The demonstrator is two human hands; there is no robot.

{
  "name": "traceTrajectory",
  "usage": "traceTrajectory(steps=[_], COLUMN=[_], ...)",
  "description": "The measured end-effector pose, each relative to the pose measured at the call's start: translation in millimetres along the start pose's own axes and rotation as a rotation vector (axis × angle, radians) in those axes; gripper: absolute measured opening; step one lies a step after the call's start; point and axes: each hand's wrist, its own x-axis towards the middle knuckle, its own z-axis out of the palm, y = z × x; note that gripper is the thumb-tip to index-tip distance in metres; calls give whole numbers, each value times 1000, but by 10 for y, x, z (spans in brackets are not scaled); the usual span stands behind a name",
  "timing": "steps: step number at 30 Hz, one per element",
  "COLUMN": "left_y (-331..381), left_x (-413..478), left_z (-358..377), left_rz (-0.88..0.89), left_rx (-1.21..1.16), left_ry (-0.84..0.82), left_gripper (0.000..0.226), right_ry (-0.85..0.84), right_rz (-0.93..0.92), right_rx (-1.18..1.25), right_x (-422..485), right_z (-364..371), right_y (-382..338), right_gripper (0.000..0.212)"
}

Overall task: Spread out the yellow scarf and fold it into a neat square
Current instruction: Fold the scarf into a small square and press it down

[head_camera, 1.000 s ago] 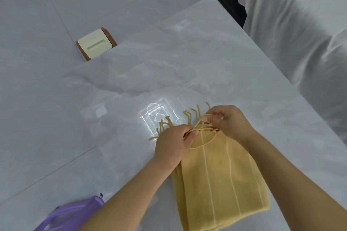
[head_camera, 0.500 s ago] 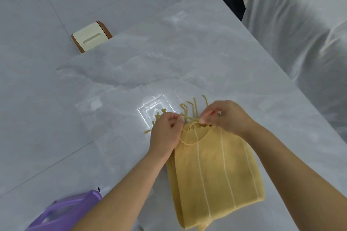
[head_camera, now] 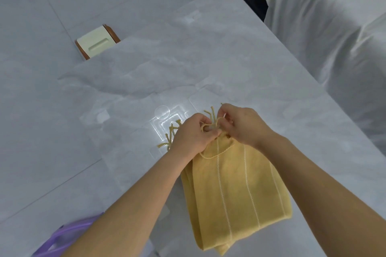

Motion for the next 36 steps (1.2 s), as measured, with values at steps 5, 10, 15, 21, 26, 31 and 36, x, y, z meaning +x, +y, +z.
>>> traceTrajectory(steps=[5, 10, 15, 21, 26, 31, 36], left_y=[87, -12, 103, 276, 273, 216, 207], left_x=[57, 166, 56, -27, -13, -43, -76], left_z=[14, -205, -154, 294, 377, 348, 371], left_rz=[110, -4, 215, 309, 269, 206, 93], left_rx=[205, 151, 222, 604, 470, 106, -32], left_ry=[81, 243, 418, 14, -17, 29, 171], left_gripper=[12, 8, 30, 32, 30, 16, 6], right_ry=[280, 93, -124, -286, -210, -148, -78], right_rz=[164, 246, 169, 70, -1, -31, -47], right_rx=[328, 290, 206, -240, -286, -152, -184], right_x=[75, -32, -195, -148, -160, -198, -227], right_z=[-187, -270, -282, -206, -339, -417, -356], right_y=[63, 348, 453, 390, 401, 384, 386], right_gripper=[15, 8, 11, 32, 20, 17, 10])
